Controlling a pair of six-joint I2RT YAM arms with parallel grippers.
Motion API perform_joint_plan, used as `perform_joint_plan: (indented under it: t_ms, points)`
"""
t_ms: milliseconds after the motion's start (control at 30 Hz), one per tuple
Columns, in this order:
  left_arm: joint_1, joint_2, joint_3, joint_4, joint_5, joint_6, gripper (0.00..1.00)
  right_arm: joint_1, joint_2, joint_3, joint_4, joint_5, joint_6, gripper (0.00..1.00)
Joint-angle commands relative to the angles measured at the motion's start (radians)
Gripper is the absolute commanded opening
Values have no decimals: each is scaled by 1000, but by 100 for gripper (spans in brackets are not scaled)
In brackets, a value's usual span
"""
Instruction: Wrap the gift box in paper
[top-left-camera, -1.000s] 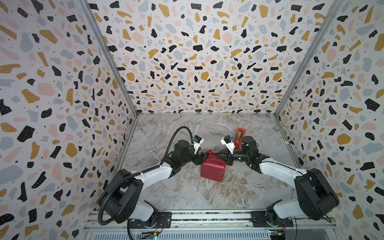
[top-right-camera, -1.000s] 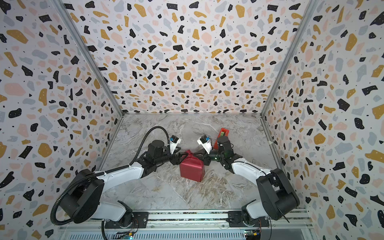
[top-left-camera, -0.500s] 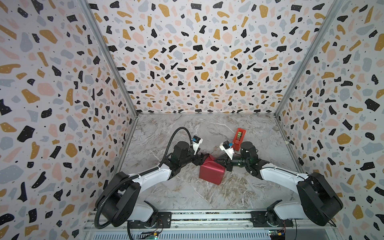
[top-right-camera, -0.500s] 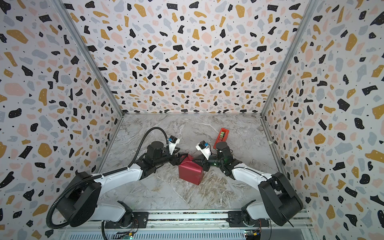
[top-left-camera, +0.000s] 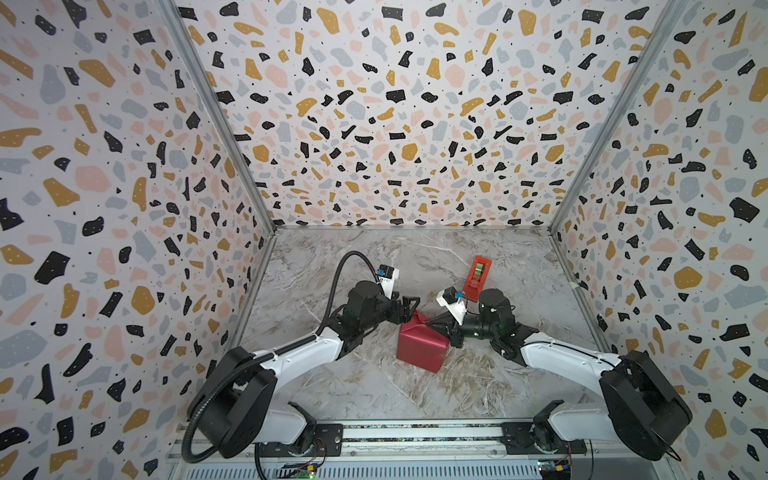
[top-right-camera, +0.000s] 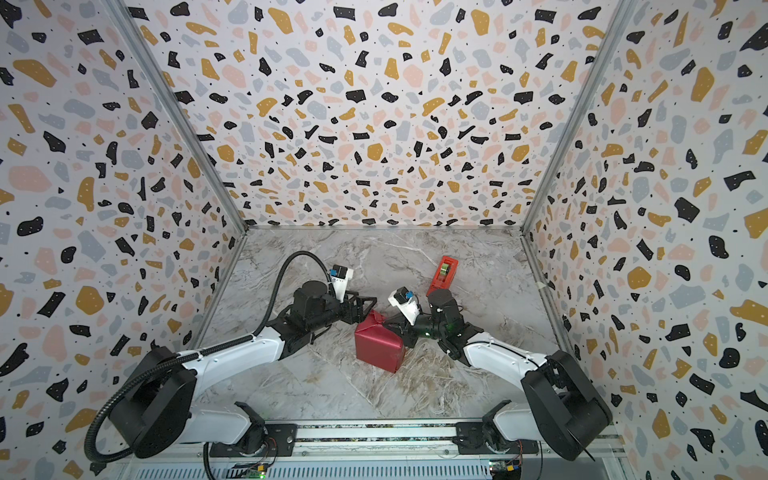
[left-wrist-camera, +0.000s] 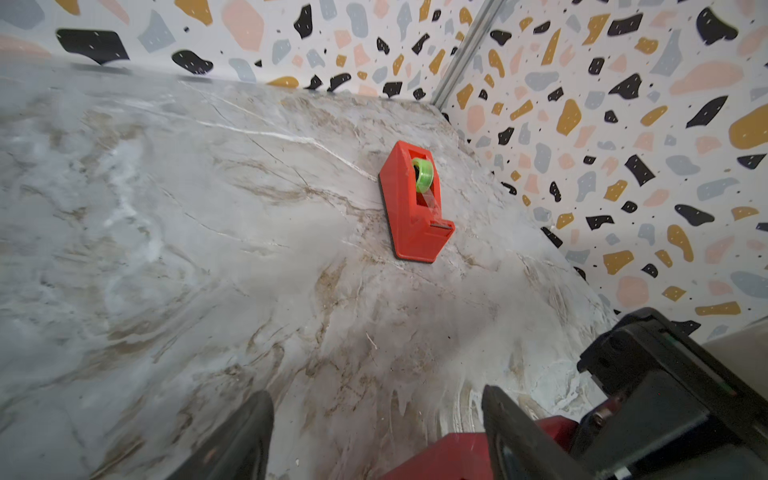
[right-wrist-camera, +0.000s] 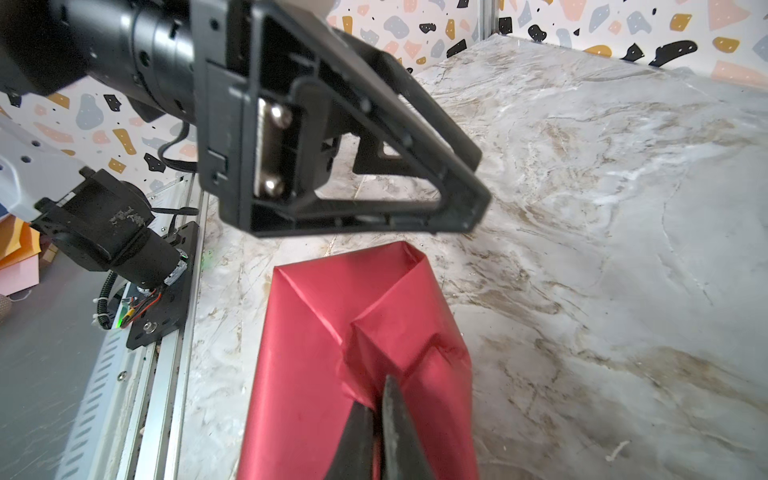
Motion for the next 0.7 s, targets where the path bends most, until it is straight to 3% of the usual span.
perform_joint_plan:
  t_ms: [0, 400, 667]
  points:
    - [-15, 30, 47, -49, -2, -9, 80, 16, -20, -21, -23, 16, -17, 9]
    - [-15, 72, 62, -105, 55, -21, 78, 19, -38, -28, -28, 32, -26, 10]
    - [-15, 41, 24, -154, 79, -16, 75, 20, -53, -20, -31, 42, -22, 22]
